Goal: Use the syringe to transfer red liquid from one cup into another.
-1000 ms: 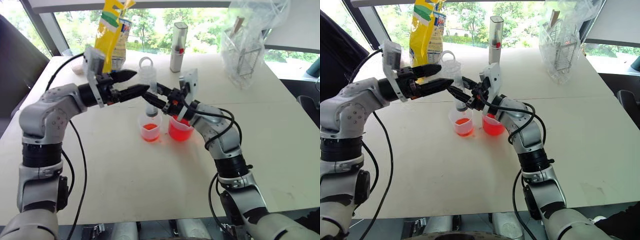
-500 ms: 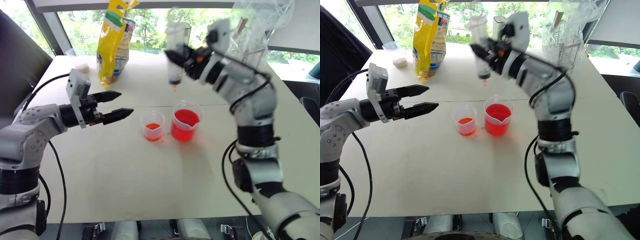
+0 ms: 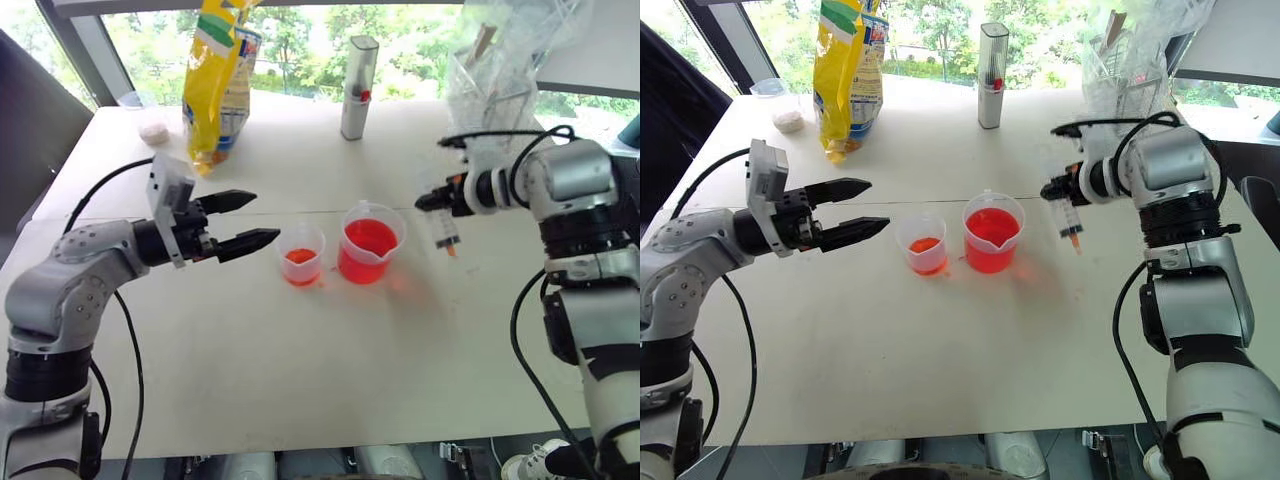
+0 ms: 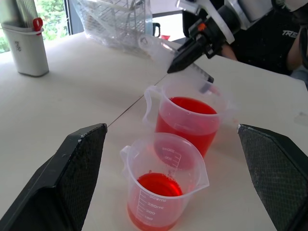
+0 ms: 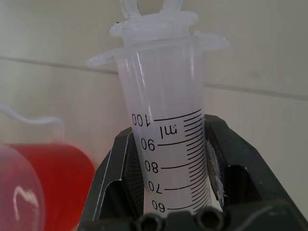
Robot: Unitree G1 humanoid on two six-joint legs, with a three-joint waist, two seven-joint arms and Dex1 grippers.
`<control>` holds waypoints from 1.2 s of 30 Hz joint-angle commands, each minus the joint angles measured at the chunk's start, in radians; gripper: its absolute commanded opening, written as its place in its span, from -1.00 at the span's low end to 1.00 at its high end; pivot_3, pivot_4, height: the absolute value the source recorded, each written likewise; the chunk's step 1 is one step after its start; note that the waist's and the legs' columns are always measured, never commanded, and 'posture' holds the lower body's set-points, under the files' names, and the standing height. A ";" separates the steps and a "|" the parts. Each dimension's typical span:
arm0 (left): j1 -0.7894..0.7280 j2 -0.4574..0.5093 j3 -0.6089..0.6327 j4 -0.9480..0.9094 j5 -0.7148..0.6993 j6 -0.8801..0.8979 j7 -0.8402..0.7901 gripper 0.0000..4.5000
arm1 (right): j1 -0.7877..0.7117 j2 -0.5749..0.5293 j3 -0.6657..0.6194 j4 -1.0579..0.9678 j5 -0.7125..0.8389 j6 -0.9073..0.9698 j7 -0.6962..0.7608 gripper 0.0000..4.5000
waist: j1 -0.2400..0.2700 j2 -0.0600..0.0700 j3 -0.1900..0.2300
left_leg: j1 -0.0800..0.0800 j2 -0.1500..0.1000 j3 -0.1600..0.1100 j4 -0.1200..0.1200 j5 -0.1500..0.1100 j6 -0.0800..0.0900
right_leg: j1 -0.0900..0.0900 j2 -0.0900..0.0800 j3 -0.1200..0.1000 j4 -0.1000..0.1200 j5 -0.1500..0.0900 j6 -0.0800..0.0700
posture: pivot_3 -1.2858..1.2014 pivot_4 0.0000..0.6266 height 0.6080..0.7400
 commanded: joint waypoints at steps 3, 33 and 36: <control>0.017 0.015 0.000 -0.042 0.012 -0.037 -0.006 0.97 | 0.038 -0.011 0.052 0.065 -0.047 -0.003 0.018 -0.40 | -0.001 0.000 0.000 | 0.000 -0.001 0.001 0.002 0.000 0.000 | 0.001 -0.001 0.000 0.000 0.000 0.000 | 0.03 -0.52 1.00; 0.088 0.126 0.039 -0.029 0.015 -0.102 -0.100 1.00 | 0.424 -0.490 -0.285 -0.890 0.287 -0.192 0.485 0.97 | 0.003 0.001 0.000 | 0.002 0.000 -0.005 0.005 0.000 0.000 | 0.006 0.001 -0.004 0.001 0.000 0.001 | 0.03 -0.52 1.00; 0.090 0.158 0.061 -0.023 0.000 -0.087 -0.119 1.00 | 0.519 -0.532 -0.362 -0.948 0.331 -0.225 0.528 0.97 | 0.003 0.000 0.001 | 0.005 0.000 -0.005 0.007 0.000 0.000 | 0.010 0.000 -0.005 0.000 0.000 0.001 | 0.03 -0.52 1.00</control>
